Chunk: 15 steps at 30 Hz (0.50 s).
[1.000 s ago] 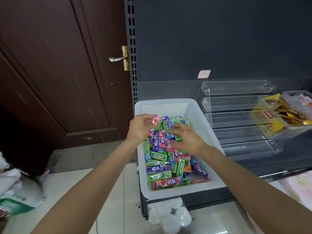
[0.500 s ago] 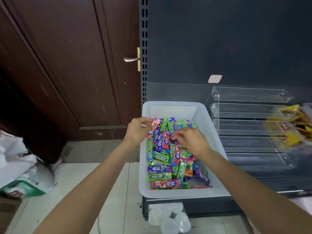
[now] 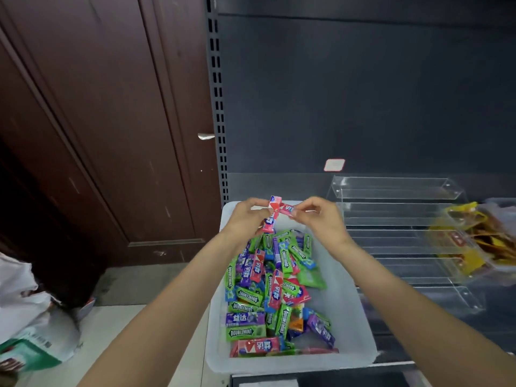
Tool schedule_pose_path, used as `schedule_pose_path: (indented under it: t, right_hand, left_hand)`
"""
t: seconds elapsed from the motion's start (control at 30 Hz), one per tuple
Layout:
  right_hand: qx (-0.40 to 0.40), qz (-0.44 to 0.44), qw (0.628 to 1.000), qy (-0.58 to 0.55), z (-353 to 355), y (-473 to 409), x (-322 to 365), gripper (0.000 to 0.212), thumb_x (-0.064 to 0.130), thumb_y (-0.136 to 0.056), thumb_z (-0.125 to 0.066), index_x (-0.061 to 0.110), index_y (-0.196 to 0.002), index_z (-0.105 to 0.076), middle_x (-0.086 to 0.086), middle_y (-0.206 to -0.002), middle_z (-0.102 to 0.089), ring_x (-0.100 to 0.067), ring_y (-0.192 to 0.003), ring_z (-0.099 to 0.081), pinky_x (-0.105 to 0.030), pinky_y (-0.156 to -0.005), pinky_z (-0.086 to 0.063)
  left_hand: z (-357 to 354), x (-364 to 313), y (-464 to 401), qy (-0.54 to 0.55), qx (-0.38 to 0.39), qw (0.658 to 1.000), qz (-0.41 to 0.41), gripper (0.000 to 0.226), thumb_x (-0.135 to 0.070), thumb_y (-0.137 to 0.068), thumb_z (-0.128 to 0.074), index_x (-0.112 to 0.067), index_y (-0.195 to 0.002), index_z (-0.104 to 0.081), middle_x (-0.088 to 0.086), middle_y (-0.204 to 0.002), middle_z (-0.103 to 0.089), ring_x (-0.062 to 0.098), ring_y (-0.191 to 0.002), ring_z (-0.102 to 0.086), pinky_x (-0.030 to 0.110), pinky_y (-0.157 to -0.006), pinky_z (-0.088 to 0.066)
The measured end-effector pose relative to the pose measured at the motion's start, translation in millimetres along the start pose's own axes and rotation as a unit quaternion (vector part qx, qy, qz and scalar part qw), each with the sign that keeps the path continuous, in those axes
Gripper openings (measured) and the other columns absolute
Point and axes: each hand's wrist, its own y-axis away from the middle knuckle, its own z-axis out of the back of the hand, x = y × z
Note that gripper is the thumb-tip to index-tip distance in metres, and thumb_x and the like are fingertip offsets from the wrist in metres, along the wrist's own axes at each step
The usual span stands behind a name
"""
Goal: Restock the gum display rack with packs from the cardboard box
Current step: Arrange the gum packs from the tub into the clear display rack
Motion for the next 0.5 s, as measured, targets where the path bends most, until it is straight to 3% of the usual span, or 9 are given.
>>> schedule_pose_path:
  t: [0.1,0.27,0.33,0.43,0.5]
  right_hand:
    - [0.017,0.011,1.0,0.004,21,-19,-5,0.014,0.007,-0.079,-0.072,0.013,-0.072,-0.061,-0.005,-0.076,-0.066,-0.029,-0.08,-0.064,-0.041,-0.075,-0.055]
    - [0.098,-0.019,0.994,-0.05,67,-45,-15,0.037,-0.009,-0.083,-0.061,0.011,-0.113,-0.051,-0.011,-0.082,-0.063,-0.018,-0.072,-0.064,-0.031,-0.071,-0.056]
    - [0.129,-0.03,0.989,-0.069,81,-54,-24,0.029,-0.004,-0.085,-0.061,0.006,-0.112,-0.053,-0.013,-0.085,-0.063,-0.02,-0.073,-0.066,-0.027,-0.072,-0.057]
    - [0.157,-0.027,0.987,-0.031,94,-62,-38,0.012,0.001,-0.088,-0.06,0.0,-0.099,-0.059,-0.012,-0.079,-0.065,-0.023,-0.067,-0.066,-0.035,-0.072,-0.058]
    - [0.169,-0.012,0.986,-0.007,98,-64,-42,0.011,0.001,-0.087,-0.061,0.0,-0.098,-0.061,-0.007,-0.073,-0.065,-0.017,-0.062,-0.065,-0.028,-0.064,-0.057]
  left_hand:
    - [-26,-14,-8,0.022,-0.02,0.999,-0.033,0.014,-0.008,-0.094,-0.052,-0.015,-0.105,-0.057,-0.004,-0.082,-0.059,0.007,-0.065,-0.052,0.015,-0.056,-0.045]
    - [-79,-28,-21,0.038,-0.003,0.997,-0.067,0.014,-0.006,-0.091,-0.056,-0.014,-0.103,-0.058,-0.003,-0.089,-0.066,0.01,-0.072,-0.062,0.019,-0.062,-0.048]
    - [-101,-26,-23,0.05,-0.01,0.997,-0.051,0.014,-0.008,-0.09,-0.058,-0.014,-0.103,-0.058,-0.001,-0.085,-0.067,0.012,-0.073,-0.063,0.021,-0.064,-0.048]
    - [-119,-17,-24,0.025,-0.05,0.998,-0.022,0.015,-0.008,-0.09,-0.058,-0.014,-0.103,-0.059,0.003,-0.08,-0.063,0.013,-0.067,-0.057,0.022,-0.062,-0.047]
    - [-123,-16,-22,0.006,-0.058,0.998,-0.02,0.014,-0.008,-0.09,-0.058,-0.014,-0.103,-0.06,0.004,-0.079,-0.063,0.014,-0.067,-0.057,0.022,-0.061,-0.047]
